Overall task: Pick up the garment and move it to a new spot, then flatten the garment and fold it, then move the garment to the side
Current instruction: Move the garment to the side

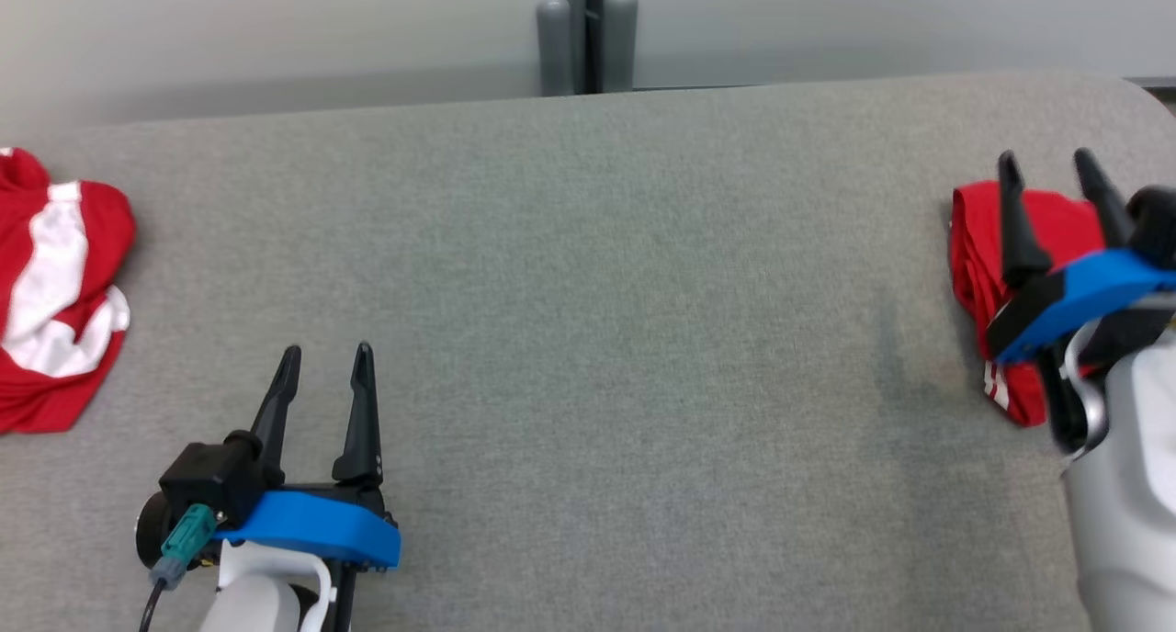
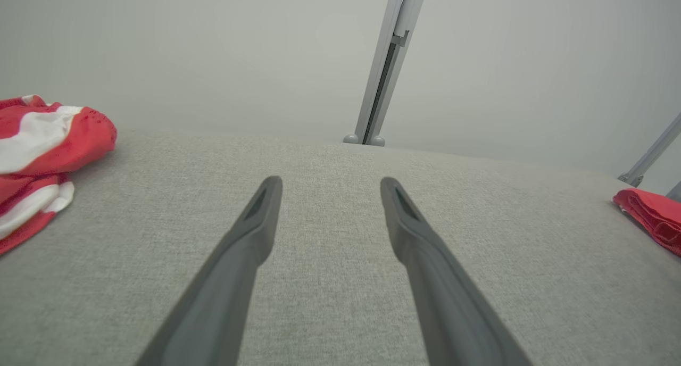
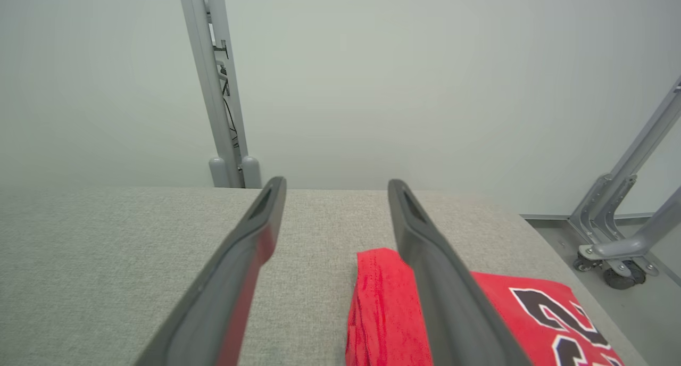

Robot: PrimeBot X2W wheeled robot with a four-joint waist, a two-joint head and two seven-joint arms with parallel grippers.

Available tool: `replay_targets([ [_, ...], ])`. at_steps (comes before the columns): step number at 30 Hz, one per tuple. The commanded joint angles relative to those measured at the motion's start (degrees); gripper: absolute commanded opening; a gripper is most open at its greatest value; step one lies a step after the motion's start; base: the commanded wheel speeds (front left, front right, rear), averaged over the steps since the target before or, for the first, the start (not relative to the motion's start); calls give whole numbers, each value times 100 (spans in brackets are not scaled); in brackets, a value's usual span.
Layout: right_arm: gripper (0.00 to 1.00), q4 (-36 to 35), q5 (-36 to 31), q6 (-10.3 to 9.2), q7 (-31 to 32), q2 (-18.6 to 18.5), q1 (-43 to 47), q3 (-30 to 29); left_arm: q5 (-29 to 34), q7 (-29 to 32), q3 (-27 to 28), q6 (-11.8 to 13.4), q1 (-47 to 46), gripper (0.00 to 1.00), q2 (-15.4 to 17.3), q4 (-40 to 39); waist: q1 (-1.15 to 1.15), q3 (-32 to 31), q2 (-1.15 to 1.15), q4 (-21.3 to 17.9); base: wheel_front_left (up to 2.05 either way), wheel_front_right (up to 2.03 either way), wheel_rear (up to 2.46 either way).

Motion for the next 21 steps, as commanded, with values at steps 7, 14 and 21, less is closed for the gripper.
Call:
replay_targets([
  [7,100,-630,-204,0,-320,556,1154,72,-103,-166,103,42,278,100,-99,303,1,-539,0,209,0,0,0],
  [14,100,-1343,-87,0,-423,833,2344,309,-79,-224,193,145,668,100,-134,416,1,-832,0,366,0,0,0],
  [21,100,-1721,201,0,-497,835,3049,515,-54,-241,228,178,905,100,-175,480,1,-905,0,456,0,0,0],
])
